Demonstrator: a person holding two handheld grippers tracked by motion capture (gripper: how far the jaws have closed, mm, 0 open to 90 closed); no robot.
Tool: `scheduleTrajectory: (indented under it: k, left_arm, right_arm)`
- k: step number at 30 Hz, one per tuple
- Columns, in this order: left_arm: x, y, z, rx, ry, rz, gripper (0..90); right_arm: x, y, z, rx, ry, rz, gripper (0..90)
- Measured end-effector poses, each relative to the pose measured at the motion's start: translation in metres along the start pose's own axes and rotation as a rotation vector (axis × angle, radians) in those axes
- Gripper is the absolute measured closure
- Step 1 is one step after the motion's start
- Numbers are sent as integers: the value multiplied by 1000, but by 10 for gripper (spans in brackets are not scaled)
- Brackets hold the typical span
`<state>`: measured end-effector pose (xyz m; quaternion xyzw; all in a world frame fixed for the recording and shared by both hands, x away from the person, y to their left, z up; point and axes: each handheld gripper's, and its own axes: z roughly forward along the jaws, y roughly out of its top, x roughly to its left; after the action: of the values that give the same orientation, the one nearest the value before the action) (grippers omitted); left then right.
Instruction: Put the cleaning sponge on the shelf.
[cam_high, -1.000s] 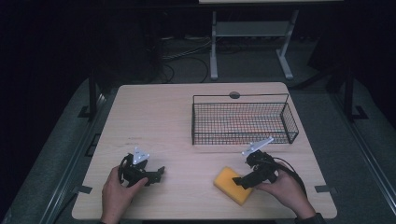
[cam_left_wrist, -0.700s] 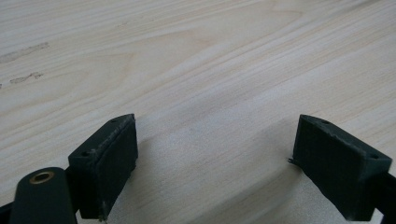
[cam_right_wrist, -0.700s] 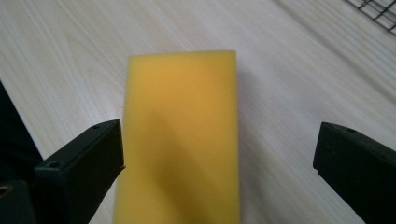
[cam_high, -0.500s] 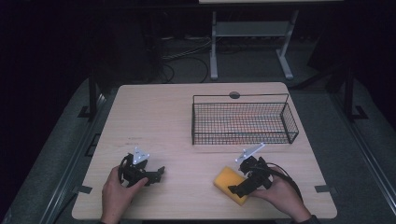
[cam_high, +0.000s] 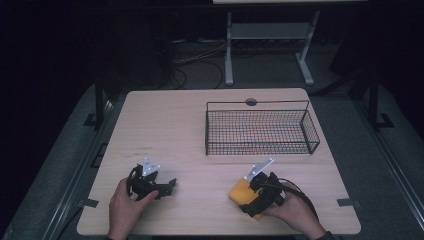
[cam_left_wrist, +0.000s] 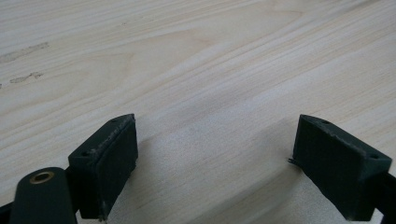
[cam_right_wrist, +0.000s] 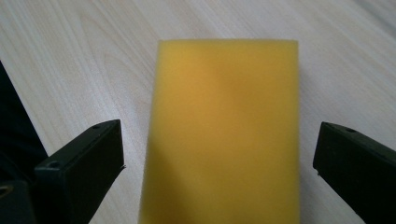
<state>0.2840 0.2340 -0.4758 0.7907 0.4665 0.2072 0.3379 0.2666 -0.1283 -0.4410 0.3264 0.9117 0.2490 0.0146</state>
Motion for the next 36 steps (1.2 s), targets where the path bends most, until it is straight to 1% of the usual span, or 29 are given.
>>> scheduleTrajectory:
  k: [10,12,14,17,21,23,25,36]
  left_arm:
    - [0,0,0,-1,1,3,132]
    - [0,0,0,-1,1,4,132]
    - [0,0,0,-1,1,3,132]
    - [0,0,0,-1,1,3,132]
    - [0,0,0,-1,1,3,132]
    - [0,0,0,-1,1,3,132]
    - [0,0,0,-1,1,4,132]
    - [0,0,0,-1,1,3,132]
  right_arm:
    - [2,0,10,20,-6,-13,16]
    - [2,0,11,21,-10,-17,52]
    - [2,0,11,18,-13,-19,64]
    - [2,0,10,13,-18,-19,120]
    - [1,-1,10,13,-22,-18,144]
    - [1,-1,10,15,-21,-25,181]
    - [1,-1,9,12,-18,-32,197]
    - [1,-2,7,13,-12,-35,217]
